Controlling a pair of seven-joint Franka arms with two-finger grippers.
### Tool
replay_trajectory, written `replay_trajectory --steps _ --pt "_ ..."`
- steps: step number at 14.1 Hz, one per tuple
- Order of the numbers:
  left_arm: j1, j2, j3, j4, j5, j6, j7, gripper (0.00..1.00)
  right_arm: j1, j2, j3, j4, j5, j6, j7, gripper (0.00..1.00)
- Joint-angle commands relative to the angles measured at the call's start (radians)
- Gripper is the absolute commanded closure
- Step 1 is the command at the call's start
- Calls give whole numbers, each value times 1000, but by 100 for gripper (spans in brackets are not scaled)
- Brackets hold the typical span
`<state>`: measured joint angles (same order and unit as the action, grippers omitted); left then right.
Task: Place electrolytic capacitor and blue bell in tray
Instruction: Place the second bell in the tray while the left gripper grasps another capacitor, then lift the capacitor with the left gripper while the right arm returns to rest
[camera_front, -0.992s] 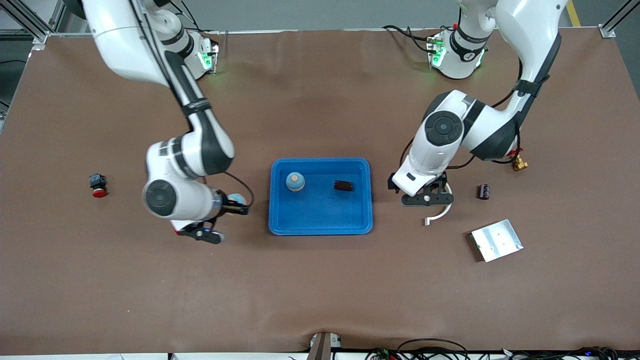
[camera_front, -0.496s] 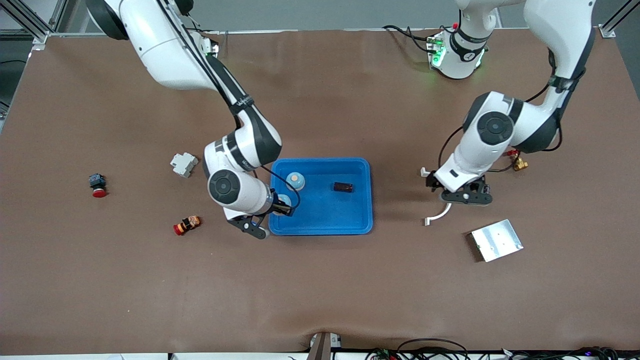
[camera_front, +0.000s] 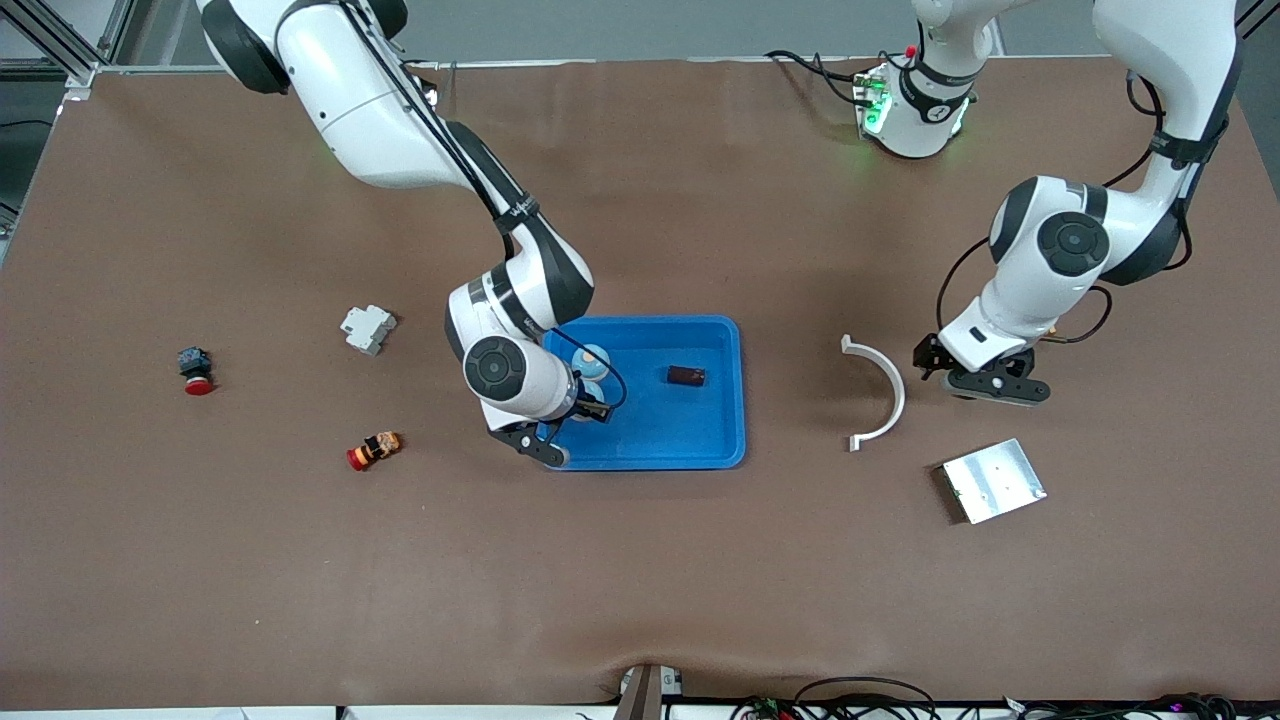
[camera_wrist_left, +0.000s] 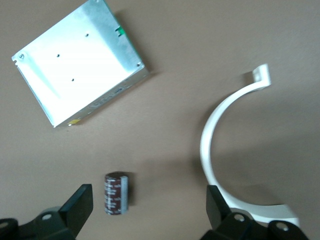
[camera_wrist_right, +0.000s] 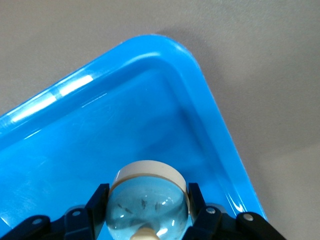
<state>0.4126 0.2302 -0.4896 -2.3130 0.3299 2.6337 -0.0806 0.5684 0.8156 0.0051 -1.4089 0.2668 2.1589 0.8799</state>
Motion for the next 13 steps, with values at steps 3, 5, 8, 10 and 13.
replay_trajectory --steps 3,5,8,10,13 --pt "126 63 -10 -37 11 118 175 0 -10 17 1 30 -14 -4 25 27" --pt "156 113 -10 -25 12 144 203 0 -15 17 1 28 -14 -4 25 12" --pt "156 161 -9 -14 11 154 200 0 -36 8 -4 30 -12 -11 14 0" --pt "156 188 -7 -3 11 164 200 0 -56 -25 -10 30 -15 -20 8 0" --pt "158 236 -6 26 11 174 199 0 -131 -100 -19 28 -63 -140 -66 0"
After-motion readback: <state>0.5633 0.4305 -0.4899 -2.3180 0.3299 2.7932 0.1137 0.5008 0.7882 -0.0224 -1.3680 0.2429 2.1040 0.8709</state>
